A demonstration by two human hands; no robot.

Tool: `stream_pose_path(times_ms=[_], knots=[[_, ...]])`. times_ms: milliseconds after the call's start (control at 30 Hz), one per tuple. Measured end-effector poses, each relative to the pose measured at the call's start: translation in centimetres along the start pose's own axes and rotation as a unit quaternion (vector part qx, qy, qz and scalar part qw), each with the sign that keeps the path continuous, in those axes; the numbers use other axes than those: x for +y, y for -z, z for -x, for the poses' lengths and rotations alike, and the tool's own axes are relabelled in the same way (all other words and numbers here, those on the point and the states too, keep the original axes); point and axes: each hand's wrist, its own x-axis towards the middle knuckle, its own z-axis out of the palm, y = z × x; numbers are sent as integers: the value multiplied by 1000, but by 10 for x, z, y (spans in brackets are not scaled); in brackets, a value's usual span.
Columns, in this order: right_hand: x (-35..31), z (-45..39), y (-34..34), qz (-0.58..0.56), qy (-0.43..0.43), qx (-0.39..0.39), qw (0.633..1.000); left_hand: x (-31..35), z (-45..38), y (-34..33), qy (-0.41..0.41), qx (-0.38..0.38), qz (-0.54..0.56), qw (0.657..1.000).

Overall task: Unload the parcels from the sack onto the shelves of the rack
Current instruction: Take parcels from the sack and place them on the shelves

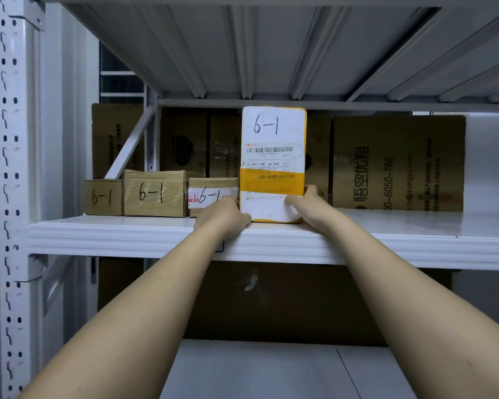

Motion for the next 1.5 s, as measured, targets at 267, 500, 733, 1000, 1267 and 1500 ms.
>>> stream_pose_path(times_ms=[267, 500, 733, 1000, 1267, 1500], knots=[[1, 18, 0, 64, 85, 279, 954, 6, 24, 3, -53, 263, 150, 951], [6, 64, 6, 143, 139, 268, 943, 17, 68, 3, -67, 230, 168, 956], [28, 126, 61, 245, 144, 192, 939, 83, 130, -4, -37, 69, 56, 995], [107, 224, 162, 306, 52, 121, 943, 187, 235, -62, -24, -83, 58, 995], [213, 308, 259, 376, -61, 78, 921, 303, 324, -152, -88, -164, 24, 982], [310, 361, 334, 397, -185, 71, 896, 393, 375, -252, -166, -273, -3, 947]])
